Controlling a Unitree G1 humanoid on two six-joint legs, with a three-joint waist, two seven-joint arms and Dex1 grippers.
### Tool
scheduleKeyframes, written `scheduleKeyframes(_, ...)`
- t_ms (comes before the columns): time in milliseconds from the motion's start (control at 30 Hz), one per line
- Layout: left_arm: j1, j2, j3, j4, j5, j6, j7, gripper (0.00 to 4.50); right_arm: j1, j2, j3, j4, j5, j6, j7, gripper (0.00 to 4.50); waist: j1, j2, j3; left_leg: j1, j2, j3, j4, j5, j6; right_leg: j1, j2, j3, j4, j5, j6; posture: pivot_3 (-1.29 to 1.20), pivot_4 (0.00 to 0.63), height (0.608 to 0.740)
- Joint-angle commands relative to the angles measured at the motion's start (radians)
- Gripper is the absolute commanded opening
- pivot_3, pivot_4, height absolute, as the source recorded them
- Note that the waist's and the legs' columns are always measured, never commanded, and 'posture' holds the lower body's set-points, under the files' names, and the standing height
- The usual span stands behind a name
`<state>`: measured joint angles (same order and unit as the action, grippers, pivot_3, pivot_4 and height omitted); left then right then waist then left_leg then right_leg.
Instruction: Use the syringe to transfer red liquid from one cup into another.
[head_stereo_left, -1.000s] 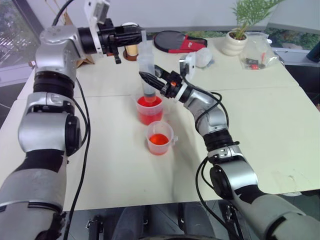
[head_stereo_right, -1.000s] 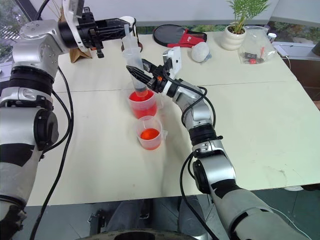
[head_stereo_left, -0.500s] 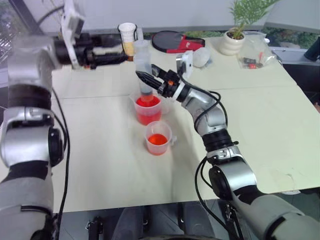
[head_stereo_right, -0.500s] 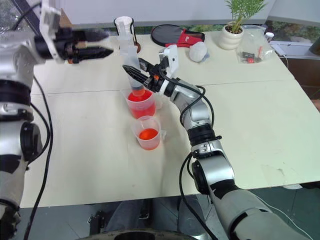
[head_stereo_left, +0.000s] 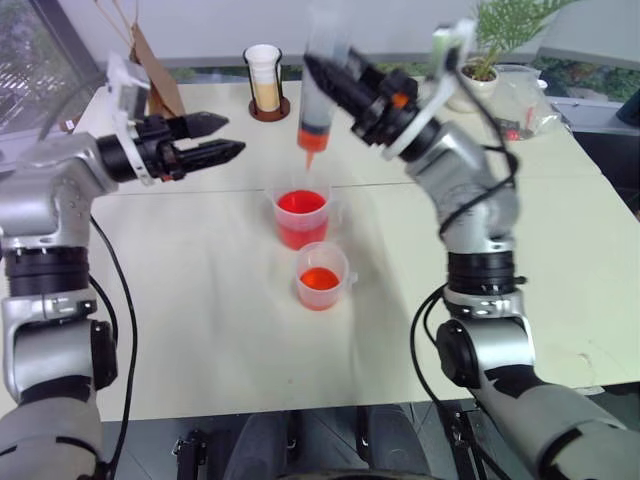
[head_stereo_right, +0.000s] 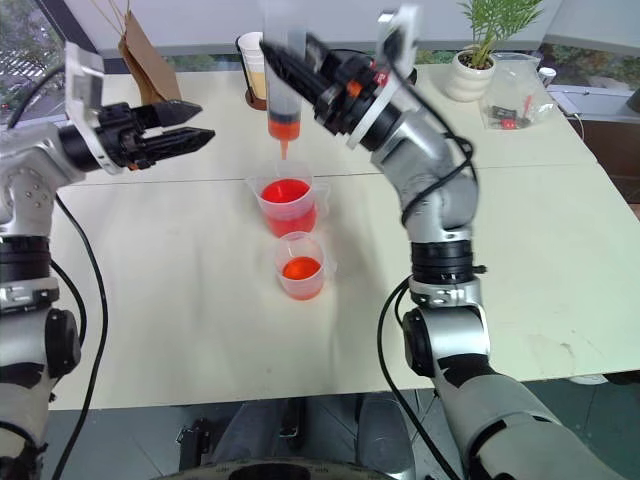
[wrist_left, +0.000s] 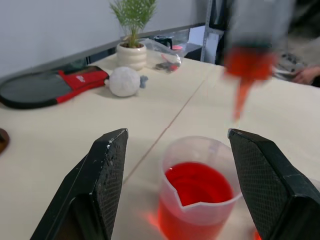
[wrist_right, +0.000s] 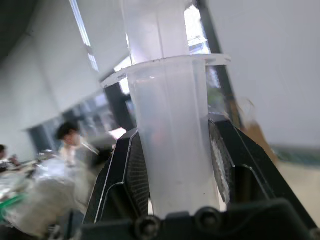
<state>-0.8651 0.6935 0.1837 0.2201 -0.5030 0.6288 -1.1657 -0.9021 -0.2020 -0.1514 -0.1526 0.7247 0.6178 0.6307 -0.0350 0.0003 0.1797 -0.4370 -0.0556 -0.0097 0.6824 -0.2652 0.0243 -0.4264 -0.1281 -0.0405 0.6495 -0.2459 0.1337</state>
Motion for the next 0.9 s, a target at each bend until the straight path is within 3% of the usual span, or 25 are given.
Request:
scheduleKeyframes(33,-0.009,0.007,0.015,-0.065,-0.042,0.01,0.013,3.27,0.116,-0.031,-0.006,-0.19,0.153,0.167,-0.078,1.37,0.001,0.0,0.0,0.0,0.0,0.0,0.0,0.0,0.0,0.0,0.0,0.0,0.0,0.0,0.0,0.0,0.15,0.74)
scheduleKeyframes(367,-0.091,-0.016,-0.042,-0.026,-0.069,0.012,-0.044,3.27,0.366,-0.045,0.087,-0.327,0.146,0.178,-0.124,1.37,0.01,0.0,0.0,0.0,0.0,0.003,0.001,0.0,0.0,0.0,0.001,0.001,0.0,0.0,0.0,0.0,0.15,0.74)
scheduleKeyframes(633,-0.244,-0.062,-0.032,0.038,-0.133,0.027,-0.088,3.27,0.4,-0.051,0.123,-0.325,0.124,0.143,-0.126,1.37,0.021,0.0,0.0,0.0,0.0,0.003,0.001,0.0,0.001,0.0,0.001,0.002,0.0,0.0,0.0,0.0,0.15,0.74)
scheduleKeyframes(900,-0.274,-0.125,-0.078,0.072,-0.114,-0.01,-0.117,3.27,0.411,-0.052,0.148,-0.328,0.103,0.119,-0.126,1.37,0.019,0.0,0.0,0.0,0.001,0.003,0.001,0.0,0.001,0.0,0.002,0.002,0.0,0.0,0.0,0.0,0.15,0.74)
